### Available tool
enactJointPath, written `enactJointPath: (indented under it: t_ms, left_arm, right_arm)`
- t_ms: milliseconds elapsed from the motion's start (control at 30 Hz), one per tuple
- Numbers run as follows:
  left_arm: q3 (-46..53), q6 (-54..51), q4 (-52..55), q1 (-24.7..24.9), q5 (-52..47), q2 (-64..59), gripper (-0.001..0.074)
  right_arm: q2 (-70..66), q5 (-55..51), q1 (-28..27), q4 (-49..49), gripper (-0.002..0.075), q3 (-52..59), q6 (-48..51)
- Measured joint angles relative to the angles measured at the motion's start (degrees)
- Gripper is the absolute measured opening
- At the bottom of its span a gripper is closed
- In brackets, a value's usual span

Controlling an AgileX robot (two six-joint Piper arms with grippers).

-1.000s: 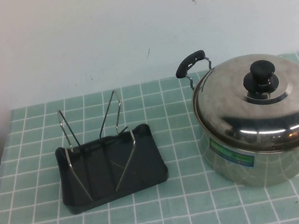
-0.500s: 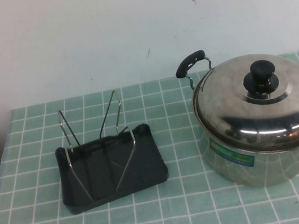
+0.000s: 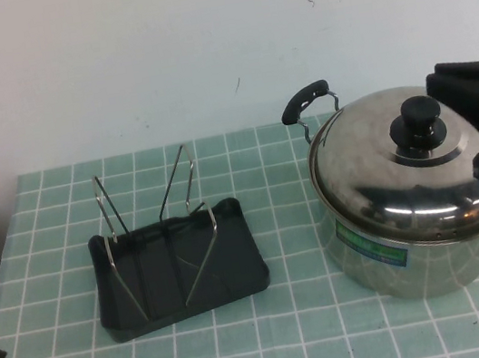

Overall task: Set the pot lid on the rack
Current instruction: Open the pot

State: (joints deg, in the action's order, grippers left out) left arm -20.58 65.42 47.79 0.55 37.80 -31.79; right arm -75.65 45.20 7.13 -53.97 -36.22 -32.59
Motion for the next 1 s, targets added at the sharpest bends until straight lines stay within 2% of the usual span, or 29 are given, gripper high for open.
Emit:
enactJointPath:
  t_ms: [100,167,200,267,333,633,1000]
  left_arm:
    - [0.0,4.0,2.7,0.0,-1.5,0.0,-0.0003]
    - [0.0,4.9,4.0,0.0,-1.7,0.0,-0.0003]
    - [0.0,5.1,4.4,0.0,-1.7,0.0,-0.0003]
    - [0.0,5.7,4.8,0.0,-1.8,0.0,-0.0003]
    - [0.0,5.7,5.2,0.0,-1.9,0.0,-0.0003]
    - [0.0,5.8,6.1,0.0,-2.7,0.0,-0.0003]
    - [0.0,8.4,7.0,0.0,-3.1,0.0,-0.0003]
  right_arm:
    - [-3.3,0.5,0.3,2.0,0.027,-0.2,0.3]
    - [-5.3,0.5,0.3,5.1,0.0484,-0.3,0.7]
    - [-6.2,0.5,0.3,6.3,0.0545,-0.3,1.0]
    - [-8.1,0.5,0.3,8.3,0.0631,-0.3,2.4]
    - [-10.0,0.5,0.3,9.1,0.0666,-0.3,3.3]
    - [-17.9,4.4,0.3,14.5,0.0679,-0.3,7.4]
    - [-21.6,12.0,0.3,17.4,0.0452,-0.6,14.6]
